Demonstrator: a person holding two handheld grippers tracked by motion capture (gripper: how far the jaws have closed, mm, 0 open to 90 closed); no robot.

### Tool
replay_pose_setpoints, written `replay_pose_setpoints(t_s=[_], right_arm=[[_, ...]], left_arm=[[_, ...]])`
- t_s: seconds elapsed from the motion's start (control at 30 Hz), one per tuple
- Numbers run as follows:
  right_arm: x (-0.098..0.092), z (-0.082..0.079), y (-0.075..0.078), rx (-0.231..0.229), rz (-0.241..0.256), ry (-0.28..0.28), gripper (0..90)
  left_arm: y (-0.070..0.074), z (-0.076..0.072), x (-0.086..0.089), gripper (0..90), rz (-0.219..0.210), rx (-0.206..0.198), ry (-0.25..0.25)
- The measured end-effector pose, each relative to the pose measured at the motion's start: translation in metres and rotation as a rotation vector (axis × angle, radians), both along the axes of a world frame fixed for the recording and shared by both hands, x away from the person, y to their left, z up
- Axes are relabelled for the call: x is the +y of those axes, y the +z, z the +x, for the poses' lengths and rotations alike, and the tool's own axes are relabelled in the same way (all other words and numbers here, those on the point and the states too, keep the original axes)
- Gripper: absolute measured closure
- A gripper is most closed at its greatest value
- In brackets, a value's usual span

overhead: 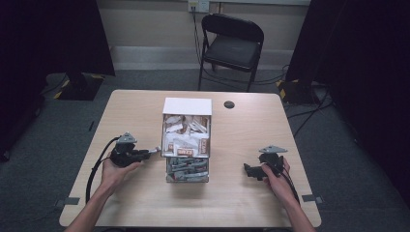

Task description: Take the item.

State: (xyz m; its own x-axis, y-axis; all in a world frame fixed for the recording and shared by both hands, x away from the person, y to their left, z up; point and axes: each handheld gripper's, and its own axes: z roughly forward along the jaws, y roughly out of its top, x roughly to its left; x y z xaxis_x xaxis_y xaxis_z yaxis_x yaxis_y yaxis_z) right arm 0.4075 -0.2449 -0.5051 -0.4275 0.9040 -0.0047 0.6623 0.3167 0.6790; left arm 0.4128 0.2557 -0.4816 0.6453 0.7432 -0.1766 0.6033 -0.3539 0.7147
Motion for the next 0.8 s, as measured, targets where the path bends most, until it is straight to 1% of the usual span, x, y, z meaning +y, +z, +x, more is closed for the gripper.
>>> replay_pose_setpoints(t_s=[0.03, 0.07, 0.13, 0.17, 0.2, 0.23, 0.27, 0.3, 0.33, 0.4, 0.5, 0.53, 0.57, 0.6, 0.67, 0.7, 0.8], right_arm=[[0.0, 0.0, 0.0, 0.0, 0.0, 0.0, 0.0], [0.0, 0.0, 0.0, 0.0, 0.0, 0.0, 0.0], [0.0, 0.0, 0.0, 0.0, 0.0, 0.0, 0.0], [0.0, 0.0, 0.0, 0.0, 0.0, 0.0, 0.0], [0.0, 0.0, 0.0, 0.0, 0.0, 0.0, 0.0], [0.0, 0.0, 0.0, 0.0, 0.0, 0.0, 0.0], [0.0, 0.0, 0.0, 0.0, 0.0, 0.0, 0.0], [0.0, 0.0, 0.0, 0.0, 0.0, 0.0, 0.0], [0.0, 0.0, 0.0, 0.0, 0.0, 0.0, 0.0], [0.0, 0.0, 0.0, 0.0, 0.0, 0.0, 0.0], [0.0, 0.0, 0.0, 0.0, 0.0, 0.0, 0.0], [0.0, 0.0, 0.0, 0.0, 0.0, 0.0, 0.0], [0.0, 0.0, 0.0, 0.0, 0.0, 0.0, 0.0], [0.0, 0.0, 0.0, 0.0, 0.0, 0.0, 0.0], [0.0, 0.0, 0.0, 0.0, 0.0, 0.0, 0.0], [0.0, 0.0, 0.0, 0.0, 0.0, 0.0, 0.0], [0.0, 0.0, 0.0, 0.0, 0.0, 0.0, 0.0]], left_arm=[[0.0, 0.0, 0.0, 77.3, 0.0, 0.0, 0.0], [-0.003, 0.001, -0.001, 76.8, 0.0, 0.017, -0.011], [-0.004, 0.002, -0.003, 76.0, -0.004, 0.014, -0.006], [-0.004, 0.003, -0.004, 76.0, -0.011, 0.017, -0.012], [-0.005, 0.003, -0.004, 76.0, -0.022, 0.02, -0.008], [-0.005, 0.003, -0.004, 75.7, -0.022, 0.02, -0.008], [-0.006, 0.005, -0.005, 75.6, -0.036, 0.026, -0.005], [-0.006, 0.005, -0.005, 75.6, -0.036, 0.026, -0.005], [-0.008, 0.006, -0.006, 75.5, -0.057, 0.035, -0.003], [-0.009, 0.007, -0.007, 73.0, -0.066, 0.04, -0.009], [-0.011, 0.007, -0.01, 72.1, -0.057, 0.046, -0.012], [-0.013, 0.008, -0.011, 71.6, -0.065, 0.06, -0.022], [-0.013, 0.008, -0.012, 74.5, -0.061, 0.061, -0.025], [-0.014, 0.008, -0.014, 74.3, -0.051, 0.06, -0.024], [-0.015, 0.008, -0.015, 72.0, -0.055, 0.067, -0.026], [-0.015, 0.008, -0.016, 71.7, -0.051, 0.067, -0.028], [-0.014, 0.008, -0.016, 70.5, -0.06, 0.065, -0.027]])
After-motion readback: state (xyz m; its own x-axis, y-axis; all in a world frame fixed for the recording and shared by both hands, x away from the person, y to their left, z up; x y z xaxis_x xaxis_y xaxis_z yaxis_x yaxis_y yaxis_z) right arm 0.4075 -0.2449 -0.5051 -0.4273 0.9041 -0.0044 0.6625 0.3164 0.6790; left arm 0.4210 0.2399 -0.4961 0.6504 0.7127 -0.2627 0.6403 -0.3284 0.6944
